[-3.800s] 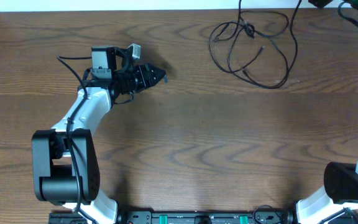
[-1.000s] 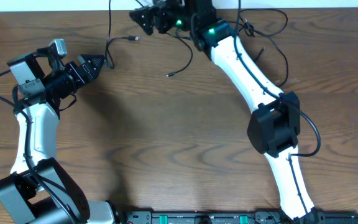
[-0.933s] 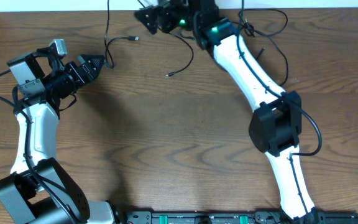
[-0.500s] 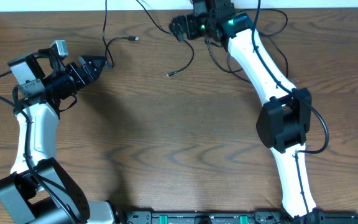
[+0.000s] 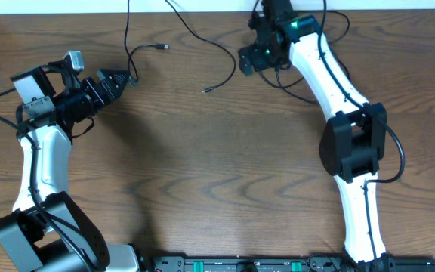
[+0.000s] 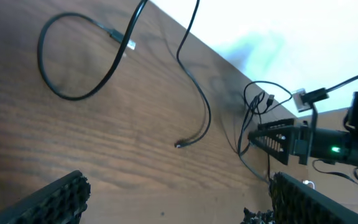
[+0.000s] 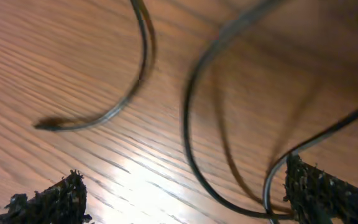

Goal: Untangle cables

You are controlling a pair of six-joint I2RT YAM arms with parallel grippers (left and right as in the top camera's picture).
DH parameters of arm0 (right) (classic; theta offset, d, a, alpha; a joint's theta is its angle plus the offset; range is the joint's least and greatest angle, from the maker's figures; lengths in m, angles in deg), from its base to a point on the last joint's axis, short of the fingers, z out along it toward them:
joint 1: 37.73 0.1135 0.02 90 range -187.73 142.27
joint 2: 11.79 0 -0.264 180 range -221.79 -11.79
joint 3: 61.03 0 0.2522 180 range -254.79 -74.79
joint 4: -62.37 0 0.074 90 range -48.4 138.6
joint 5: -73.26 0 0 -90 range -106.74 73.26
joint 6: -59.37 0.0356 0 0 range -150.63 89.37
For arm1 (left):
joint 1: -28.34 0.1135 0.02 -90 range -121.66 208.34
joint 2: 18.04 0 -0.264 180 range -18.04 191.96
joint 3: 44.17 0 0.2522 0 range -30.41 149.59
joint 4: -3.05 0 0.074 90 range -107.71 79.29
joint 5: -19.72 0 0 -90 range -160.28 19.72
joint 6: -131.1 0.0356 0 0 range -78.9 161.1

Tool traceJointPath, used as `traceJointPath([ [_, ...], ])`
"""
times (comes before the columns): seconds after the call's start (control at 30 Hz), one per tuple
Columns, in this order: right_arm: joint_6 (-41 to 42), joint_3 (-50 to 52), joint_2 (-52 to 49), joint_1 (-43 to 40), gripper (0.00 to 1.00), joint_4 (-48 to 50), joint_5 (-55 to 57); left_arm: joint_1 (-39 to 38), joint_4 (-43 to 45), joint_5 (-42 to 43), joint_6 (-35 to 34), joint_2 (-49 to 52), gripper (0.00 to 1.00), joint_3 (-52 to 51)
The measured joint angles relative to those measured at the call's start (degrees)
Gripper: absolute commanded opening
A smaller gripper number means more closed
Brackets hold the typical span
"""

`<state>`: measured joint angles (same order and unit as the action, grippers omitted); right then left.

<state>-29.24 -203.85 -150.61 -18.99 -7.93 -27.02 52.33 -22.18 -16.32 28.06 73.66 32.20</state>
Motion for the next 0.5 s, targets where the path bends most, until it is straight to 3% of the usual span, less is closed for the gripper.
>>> traceJointPath([
  [0.3,-0.85,8.46,0.0,-3.56,0.99,2.43,-3.48,0.0,-1.64,-0.02,0.0,0.0,0.92,0.0],
  [0.5,-0.74,9.9,-0.02,-3.8,0.99,0.76,6.64,0.0,-1.79,-0.02,0.0,0.0,0.91,0.0],
])
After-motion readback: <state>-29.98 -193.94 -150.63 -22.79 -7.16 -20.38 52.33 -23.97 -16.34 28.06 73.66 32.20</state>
